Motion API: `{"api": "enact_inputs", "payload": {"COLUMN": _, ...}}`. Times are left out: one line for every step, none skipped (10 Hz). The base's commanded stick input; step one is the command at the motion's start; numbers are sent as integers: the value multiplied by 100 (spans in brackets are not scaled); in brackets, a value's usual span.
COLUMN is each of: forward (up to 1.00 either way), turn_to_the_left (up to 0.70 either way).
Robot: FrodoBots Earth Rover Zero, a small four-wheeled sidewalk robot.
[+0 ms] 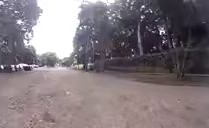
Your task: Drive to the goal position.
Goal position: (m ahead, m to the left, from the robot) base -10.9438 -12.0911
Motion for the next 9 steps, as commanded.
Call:
{"api": "enact_inputs", "payload": {"forward": 70, "turn_to_the_left": 0}}
{"api": "enact_inputs", "payload": {"forward": 70, "turn_to_the_left": 20}}
{"api": "enact_inputs", "payload": {"forward": 70, "turn_to_the_left": 35}}
{"api": "enact_inputs", "payload": {"forward": 70, "turn_to_the_left": 35}}
{"api": "enact_inputs", "payload": {"forward": 53, "turn_to_the_left": 43}}
{"api": "enact_inputs", "payload": {"forward": 0, "turn_to_the_left": 70}}
{"api": "enact_inputs", "payload": {"forward": 0, "turn_to_the_left": 70}}
{"api": "enact_inputs", "payload": {"forward": 0, "turn_to_the_left": 70}}
{"api": "enact_inputs", "payload": {"forward": 0, "turn_to_the_left": 70}}
